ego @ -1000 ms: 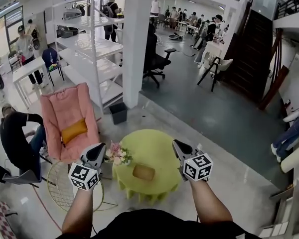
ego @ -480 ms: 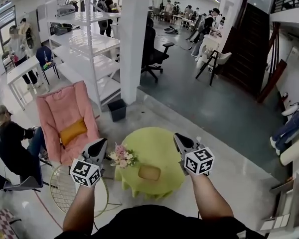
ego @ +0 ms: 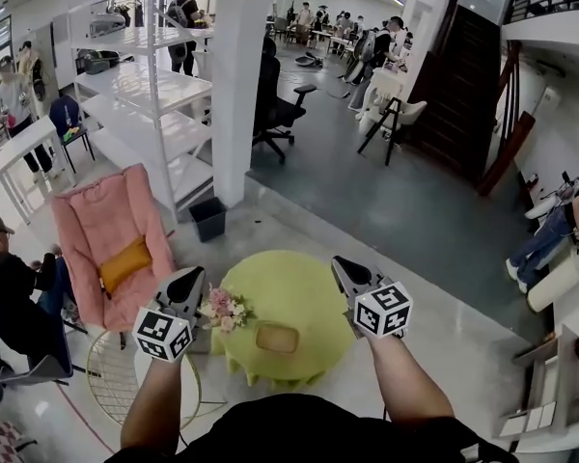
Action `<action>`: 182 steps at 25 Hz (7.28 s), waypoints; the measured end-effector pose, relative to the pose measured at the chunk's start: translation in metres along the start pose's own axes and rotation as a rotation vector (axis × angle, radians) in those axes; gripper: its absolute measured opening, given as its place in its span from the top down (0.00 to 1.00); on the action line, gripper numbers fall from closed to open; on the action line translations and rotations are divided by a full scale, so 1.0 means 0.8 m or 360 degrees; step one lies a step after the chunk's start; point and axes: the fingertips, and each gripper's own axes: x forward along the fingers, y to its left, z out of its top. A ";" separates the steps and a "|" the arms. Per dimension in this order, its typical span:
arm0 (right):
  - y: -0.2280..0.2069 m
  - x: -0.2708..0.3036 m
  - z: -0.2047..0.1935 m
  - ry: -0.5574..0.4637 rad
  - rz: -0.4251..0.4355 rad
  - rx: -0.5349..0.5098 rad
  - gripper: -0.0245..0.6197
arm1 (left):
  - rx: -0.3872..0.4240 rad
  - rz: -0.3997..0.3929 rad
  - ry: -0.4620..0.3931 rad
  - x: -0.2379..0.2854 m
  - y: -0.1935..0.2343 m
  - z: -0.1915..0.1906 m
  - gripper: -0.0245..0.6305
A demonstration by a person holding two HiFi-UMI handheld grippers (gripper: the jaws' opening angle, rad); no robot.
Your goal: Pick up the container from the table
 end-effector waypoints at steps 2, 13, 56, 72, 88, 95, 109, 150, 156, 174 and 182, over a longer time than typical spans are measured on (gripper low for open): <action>-0.010 -0.009 0.003 -0.0011 -0.0022 0.0002 0.95 | -0.0004 -0.0012 -0.0010 0.007 -0.008 0.000 0.94; -0.089 -0.022 0.017 -0.0128 0.0005 0.0055 0.95 | 0.0089 0.0078 0.0000 0.029 -0.043 0.023 0.94; -0.136 0.020 -0.015 -0.0077 0.0282 0.0026 0.95 | 0.0138 0.0179 0.0088 0.053 -0.121 0.001 0.94; -0.105 0.037 -0.045 0.0036 0.0313 0.0047 0.95 | 0.0101 0.0215 0.0106 0.030 -0.106 -0.018 0.94; -0.079 0.055 -0.076 0.0107 0.0361 0.0059 0.95 | 0.0102 0.0208 0.0238 0.014 -0.110 -0.067 0.94; -0.073 0.061 -0.101 0.0151 0.0375 0.0067 0.95 | 0.0105 0.0222 0.0272 0.010 -0.111 -0.082 0.94; -0.053 0.077 -0.139 0.0250 0.0409 0.0067 0.95 | 0.0064 0.0264 0.0323 -0.007 -0.101 -0.112 0.94; 0.036 0.125 -0.366 0.0723 0.0616 0.0077 0.88 | -0.0089 0.0392 0.0453 -0.066 -0.073 -0.173 0.94; 0.046 0.122 -0.408 0.0840 0.0663 0.0061 0.82 | -0.0122 0.0353 0.0454 -0.066 -0.085 -0.172 0.94; 0.095 0.118 -0.485 0.1044 0.0855 0.0052 0.60 | -0.0130 0.0357 0.0498 -0.077 -0.090 -0.194 0.94; 0.122 0.118 -0.522 0.1156 0.0946 -0.0024 0.54 | -0.0133 0.0353 0.0504 -0.081 -0.091 -0.198 0.94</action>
